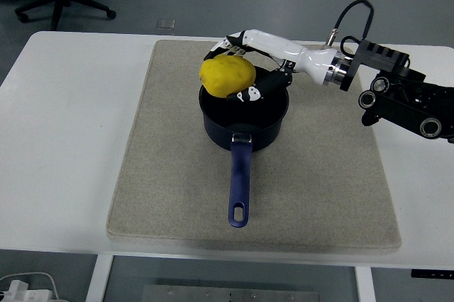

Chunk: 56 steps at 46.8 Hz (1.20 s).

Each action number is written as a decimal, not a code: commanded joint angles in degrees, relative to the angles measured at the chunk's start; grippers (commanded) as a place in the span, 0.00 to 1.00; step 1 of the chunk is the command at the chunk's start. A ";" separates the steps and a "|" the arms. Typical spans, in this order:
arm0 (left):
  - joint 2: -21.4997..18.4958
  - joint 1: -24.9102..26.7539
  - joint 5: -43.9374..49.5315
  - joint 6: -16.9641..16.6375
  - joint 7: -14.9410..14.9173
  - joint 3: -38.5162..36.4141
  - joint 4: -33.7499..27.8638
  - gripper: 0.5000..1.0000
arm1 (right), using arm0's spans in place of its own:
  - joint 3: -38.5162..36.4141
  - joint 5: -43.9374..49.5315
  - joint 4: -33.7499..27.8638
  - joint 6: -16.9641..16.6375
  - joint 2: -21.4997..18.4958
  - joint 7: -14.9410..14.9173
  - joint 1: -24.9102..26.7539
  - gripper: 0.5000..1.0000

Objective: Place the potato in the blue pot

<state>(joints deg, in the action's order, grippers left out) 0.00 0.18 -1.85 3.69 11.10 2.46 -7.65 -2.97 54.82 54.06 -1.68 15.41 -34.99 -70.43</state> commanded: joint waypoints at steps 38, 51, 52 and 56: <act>0.00 0.00 0.00 0.00 -0.03 0.00 0.00 0.99 | 2.97 -0.32 -12.14 0.62 -5.21 -0.01 1.08 0.22; 0.00 0.00 0.00 0.00 0.06 0.00 0.00 0.99 | 2.88 -0.32 -12.14 0.71 -4.60 -0.01 1.08 0.85; 0.00 0.00 0.00 0.00 -0.02 0.00 0.00 0.99 | 2.88 -0.32 -12.14 0.71 -4.60 -0.01 1.08 0.85; 0.00 0.00 0.00 0.00 -0.02 0.00 0.00 0.99 | 2.88 -0.32 -12.14 0.80 -4.60 -0.01 1.26 0.85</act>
<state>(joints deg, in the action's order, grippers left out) 0.00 0.17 -1.85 3.69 11.10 2.46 -7.65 -0.11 54.48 41.93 -1.01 10.81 -35.00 -69.29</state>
